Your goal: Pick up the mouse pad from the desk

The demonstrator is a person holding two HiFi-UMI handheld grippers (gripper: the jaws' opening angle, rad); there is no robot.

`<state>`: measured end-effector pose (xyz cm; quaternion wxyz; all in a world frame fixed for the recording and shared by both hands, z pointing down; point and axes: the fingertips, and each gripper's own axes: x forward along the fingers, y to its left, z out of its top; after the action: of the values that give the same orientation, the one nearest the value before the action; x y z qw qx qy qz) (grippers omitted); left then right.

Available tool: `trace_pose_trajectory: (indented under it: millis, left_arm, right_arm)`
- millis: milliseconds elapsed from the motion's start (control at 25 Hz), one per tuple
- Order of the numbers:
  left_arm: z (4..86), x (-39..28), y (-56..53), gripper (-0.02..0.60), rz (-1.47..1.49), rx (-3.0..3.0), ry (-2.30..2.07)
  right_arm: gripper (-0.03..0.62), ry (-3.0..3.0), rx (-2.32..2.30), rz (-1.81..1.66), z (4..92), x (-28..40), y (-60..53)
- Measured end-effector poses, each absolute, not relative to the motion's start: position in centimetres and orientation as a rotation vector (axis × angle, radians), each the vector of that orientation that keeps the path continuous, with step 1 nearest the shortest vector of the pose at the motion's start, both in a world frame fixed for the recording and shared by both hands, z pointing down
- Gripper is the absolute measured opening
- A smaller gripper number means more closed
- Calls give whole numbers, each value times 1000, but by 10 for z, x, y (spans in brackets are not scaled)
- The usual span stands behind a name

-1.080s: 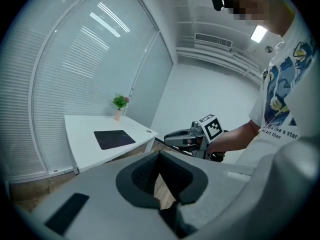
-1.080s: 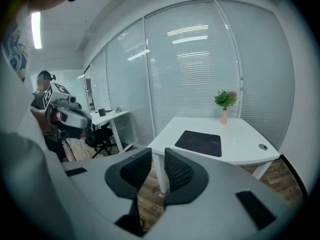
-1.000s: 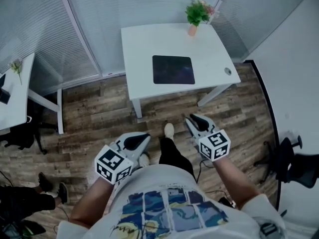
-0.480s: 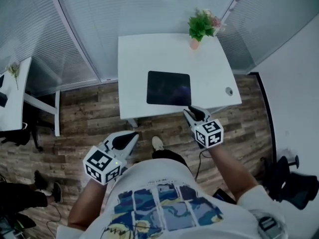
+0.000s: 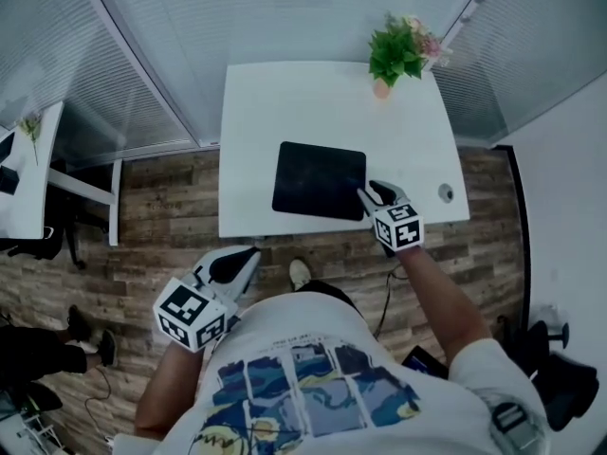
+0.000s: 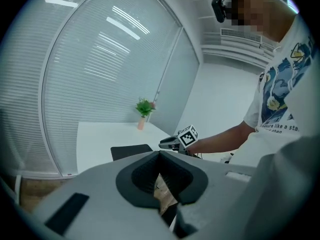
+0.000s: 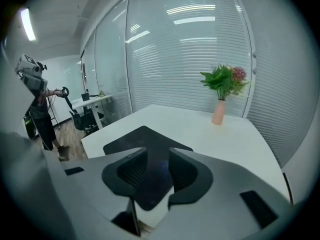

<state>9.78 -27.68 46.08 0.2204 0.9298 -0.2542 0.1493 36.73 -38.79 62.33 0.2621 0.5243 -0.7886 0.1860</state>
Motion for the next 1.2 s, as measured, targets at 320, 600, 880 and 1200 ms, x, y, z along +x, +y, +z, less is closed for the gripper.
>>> trace_pose_trajectory:
  millis: [320, 600, 880, 1200]
  left_arm:
    - [469, 123, -301, 2, 424, 2519, -805]
    - [471, 132, -315, 2, 435, 2482, -875]
    - [476, 133, -324, 2, 440, 2438, -909]
    - [477, 131, -336, 2, 442, 2432, -926]
  right_arm:
    - [150, -2074, 1348, 569, 679, 409, -441]
    - [175, -2062, 1296, 586, 701, 419, -479]
    - [199, -2047, 1241, 602, 713, 415, -502]
    - [196, -2022, 1205, 675, 727, 416, -510]
